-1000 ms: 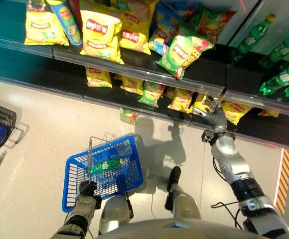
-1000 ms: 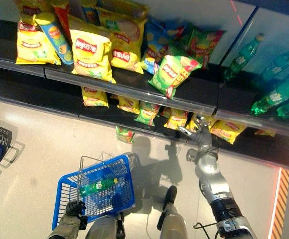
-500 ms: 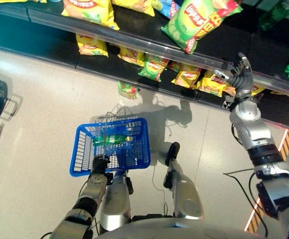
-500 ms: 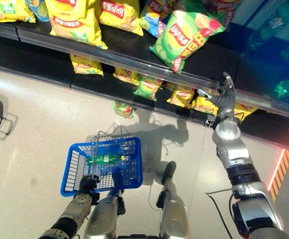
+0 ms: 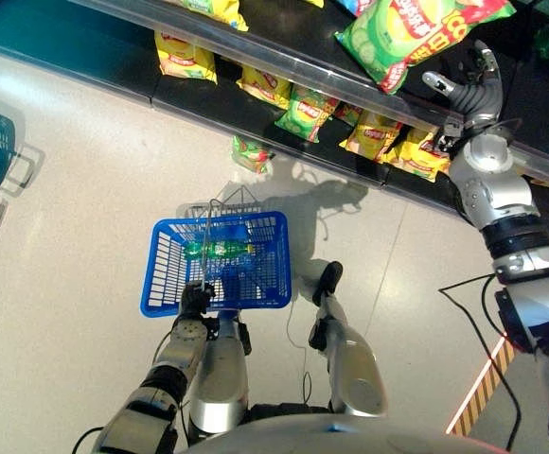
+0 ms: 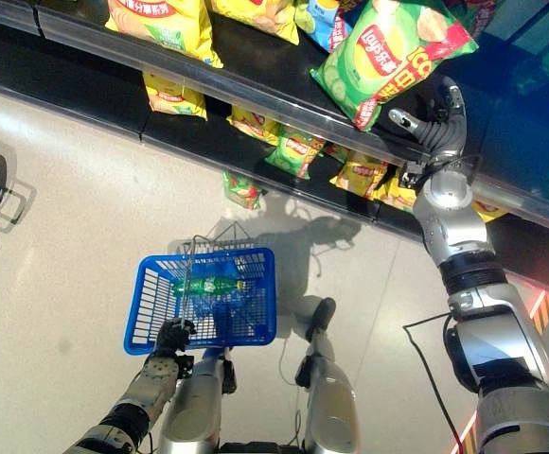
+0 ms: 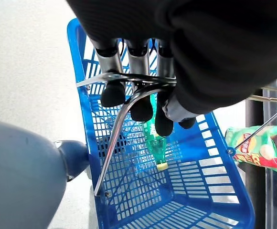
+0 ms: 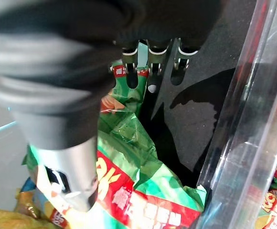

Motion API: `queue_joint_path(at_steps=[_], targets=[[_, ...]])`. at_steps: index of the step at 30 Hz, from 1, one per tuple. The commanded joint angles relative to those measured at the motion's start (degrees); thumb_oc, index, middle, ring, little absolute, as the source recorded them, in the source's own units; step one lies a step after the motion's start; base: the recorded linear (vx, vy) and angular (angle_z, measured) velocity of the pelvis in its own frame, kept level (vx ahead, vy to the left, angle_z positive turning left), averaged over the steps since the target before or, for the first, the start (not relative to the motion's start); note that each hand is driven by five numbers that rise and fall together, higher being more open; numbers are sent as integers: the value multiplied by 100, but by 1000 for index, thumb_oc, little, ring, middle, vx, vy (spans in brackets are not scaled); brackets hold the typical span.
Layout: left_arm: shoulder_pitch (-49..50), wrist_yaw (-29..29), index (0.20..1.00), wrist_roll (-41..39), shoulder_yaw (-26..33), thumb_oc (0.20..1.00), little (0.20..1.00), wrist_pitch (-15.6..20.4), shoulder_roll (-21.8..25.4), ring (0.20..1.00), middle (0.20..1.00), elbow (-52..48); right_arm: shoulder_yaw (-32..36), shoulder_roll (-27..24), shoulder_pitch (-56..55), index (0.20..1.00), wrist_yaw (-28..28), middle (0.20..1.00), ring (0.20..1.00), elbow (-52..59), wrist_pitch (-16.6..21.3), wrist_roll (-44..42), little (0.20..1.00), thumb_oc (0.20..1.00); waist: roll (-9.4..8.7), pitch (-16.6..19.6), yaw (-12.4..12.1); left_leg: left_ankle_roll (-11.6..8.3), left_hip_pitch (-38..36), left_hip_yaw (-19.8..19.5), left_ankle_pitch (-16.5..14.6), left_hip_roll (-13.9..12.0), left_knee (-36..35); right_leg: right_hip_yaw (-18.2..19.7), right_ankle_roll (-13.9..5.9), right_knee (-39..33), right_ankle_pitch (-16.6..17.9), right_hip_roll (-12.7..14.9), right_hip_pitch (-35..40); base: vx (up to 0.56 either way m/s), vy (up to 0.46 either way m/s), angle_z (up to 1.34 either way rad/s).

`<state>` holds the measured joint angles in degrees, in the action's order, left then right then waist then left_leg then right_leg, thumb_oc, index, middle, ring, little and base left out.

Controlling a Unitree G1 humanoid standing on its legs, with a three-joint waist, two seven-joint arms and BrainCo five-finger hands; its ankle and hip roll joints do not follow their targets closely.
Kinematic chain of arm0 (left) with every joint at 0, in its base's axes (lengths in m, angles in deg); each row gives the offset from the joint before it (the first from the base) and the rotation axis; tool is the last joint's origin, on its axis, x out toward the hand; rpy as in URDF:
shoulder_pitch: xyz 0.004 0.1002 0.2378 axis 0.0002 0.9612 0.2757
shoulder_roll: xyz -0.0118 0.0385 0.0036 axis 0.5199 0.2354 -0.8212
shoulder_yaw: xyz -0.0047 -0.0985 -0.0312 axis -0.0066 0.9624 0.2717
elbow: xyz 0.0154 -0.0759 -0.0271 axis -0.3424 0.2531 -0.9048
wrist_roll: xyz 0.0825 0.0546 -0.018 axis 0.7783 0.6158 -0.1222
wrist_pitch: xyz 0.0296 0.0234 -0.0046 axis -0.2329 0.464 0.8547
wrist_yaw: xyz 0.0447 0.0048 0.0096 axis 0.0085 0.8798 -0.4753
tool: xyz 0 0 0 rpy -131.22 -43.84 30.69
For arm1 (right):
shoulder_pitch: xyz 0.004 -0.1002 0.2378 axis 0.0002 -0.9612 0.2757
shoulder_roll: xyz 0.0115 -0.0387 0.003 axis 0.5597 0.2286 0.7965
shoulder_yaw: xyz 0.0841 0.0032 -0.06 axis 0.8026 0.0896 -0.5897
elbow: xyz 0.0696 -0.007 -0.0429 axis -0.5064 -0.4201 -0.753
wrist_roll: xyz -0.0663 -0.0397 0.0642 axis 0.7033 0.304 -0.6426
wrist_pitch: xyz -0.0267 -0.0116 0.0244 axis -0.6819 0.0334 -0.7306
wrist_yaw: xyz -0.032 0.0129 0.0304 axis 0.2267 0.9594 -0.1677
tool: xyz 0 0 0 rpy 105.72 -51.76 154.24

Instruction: Pick up the snacks into the basket

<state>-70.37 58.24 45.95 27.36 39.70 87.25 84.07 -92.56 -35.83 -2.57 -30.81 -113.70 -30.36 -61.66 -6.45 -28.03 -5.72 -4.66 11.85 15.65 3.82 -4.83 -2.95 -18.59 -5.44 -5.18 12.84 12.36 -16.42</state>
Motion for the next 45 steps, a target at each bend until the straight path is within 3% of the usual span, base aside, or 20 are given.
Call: queue_joint_path(at_steps=[1, 5, 19, 21, 28, 31, 32, 38, 39, 45], targets=[[395, 18, 200, -201, -397, 200, 200, 193, 92, 200, 200, -174, -142, -337, 895, 1000, 101, 1000, 1000, -241, 328, -354, 1000, 1000, -204, 26, -213, -191, 251, -286, 244, -252, -205, 73, -859, 285, 195, 575, 12, 8, -10, 7], [428, -50, 200, -305, -441, 200, 200, 217, 126, 200, 200, -232, -191, -329, 1222, 1000, 174, 1000, 1000, -628, 324, -634, 1000, 1000, -195, -57, -326, -184, 317, -389, 248, -226, -205, 12, -865, 319, 168, 585, 35, 5, 1, 8], [319, -68, 200, -572, -635, 200, 200, 302, 140, 200, 200, -279, -286, 468, 1889, 1000, 330, 1000, 1000, -1330, 376, -1337, 1000, 1000, -78, -175, -707, -148, 712, -707, 314, -147, -205, -196, -900, 205, 181, 582, 13, 8, 10, 12], [298, -40, 200, -575, -720, 200, 200, 309, 139, 200, 200, -317, -323, 585, 2025, 200, 220, 200, 200, -1555, 386, -1182, 200, 200, -47, -176, -801, -144, 846, -776, 338, -127, -205, -236, -901, 174, 185, 578, -40, 2, 17, 6], [152, 181, 200, -444, -686, 200, 200, 306, 168, 200, 200, -514, -459, 1087, 1627, 200, 74, 200, 200, -1232, 344, -591, 200, 200, -36, -176, -843, -127, 1026, -860, 375, -111, -205, -254, -888, 158, 177, 546, -160, -2, 12, 11], [60, 360, 200, -411, -579, 200, 200, 296, 196, 200, 200, -736, -503, 1434, 1056, 200, -15, 200, 200, -478, 390, -361, 200, 200, -73, -176, -791, -130, 1056, -863, 389, -128, -205, -242, -877, 150, 173, 548, -189, 0, 0, 0], [35, 485, 200, -356, -469, 200, 200, 301, 209, 200, 200, -1035, -517, 1665, 503, 200, -45, 200, 200, 178, 424, -133, 200, 200, -103, -176, -711, -122, 1085, -857, 386, -131, -205, -230, -859, 146, 167, 543, -220, -36, 13, -2], [164, 630, 200, -175, -152, 200, 200, 278, 273, 200, 200, -1885, -454, 2212, -1529, 200, 88, 200, 200, 1601, 413, 602, 200, 200, -112, -176, -493, -107, 1129, -830, 382, -143, -205, -144, -837, 144, 163, 532, -332, -30, 17, 1], [230, 641, 200, -56, -41, 200, 200, 271, 323, 200, 200, -2087, -430, 2193, -2163, 200, 241, 200, 200, 1931, 377, 996, 200, 200, -122, -176, -409, -104, 1146, -819, 390, -146, -205, -129, -831, 146, 161, 523, -375, -36, 15, -2], [399, 610, 200, 203, 241, 200, 200, 323, 516, 200, 200, -2647, -285, 1998, -3573, 200, 690, 200, 200, 2345, 323, 1752, 200, 200, -154, -176, -212, -120, 1199, -804, 416, -170, -205, -108, -842, 136, 161, 516, -442, -22, -5, -4]])
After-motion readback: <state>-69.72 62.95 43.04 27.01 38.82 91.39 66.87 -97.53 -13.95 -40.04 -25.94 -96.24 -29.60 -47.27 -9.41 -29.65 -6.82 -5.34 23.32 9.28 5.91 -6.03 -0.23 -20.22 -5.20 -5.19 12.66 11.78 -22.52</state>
